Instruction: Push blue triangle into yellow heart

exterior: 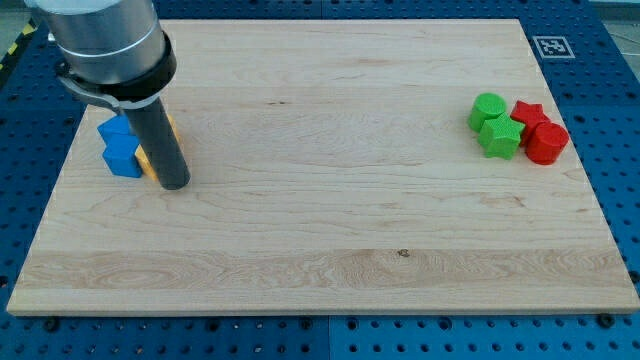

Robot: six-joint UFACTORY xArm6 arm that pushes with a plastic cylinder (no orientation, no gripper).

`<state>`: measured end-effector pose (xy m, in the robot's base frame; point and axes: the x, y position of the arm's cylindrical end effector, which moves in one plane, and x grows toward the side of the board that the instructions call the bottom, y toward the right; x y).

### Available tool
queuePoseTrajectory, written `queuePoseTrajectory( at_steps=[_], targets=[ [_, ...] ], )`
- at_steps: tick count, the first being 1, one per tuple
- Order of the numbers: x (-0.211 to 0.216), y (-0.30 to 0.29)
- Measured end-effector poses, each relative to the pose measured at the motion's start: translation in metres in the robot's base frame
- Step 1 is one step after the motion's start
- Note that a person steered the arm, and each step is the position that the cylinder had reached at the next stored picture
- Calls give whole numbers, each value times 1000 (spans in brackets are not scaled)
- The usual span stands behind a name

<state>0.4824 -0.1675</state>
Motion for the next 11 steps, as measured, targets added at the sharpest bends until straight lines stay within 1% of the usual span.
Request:
queuePoseTrajectory(
  at_steps=[2,3,4,5,6,7,8,9,11],
  targets=[
    [0,0],
    [-11,19],
    [-53,38],
    [-101,7],
    [-129,-55],
    [-134,-94],
    [-121,-107],
    [-99,-107],
    [-68,-110]
  ],
)
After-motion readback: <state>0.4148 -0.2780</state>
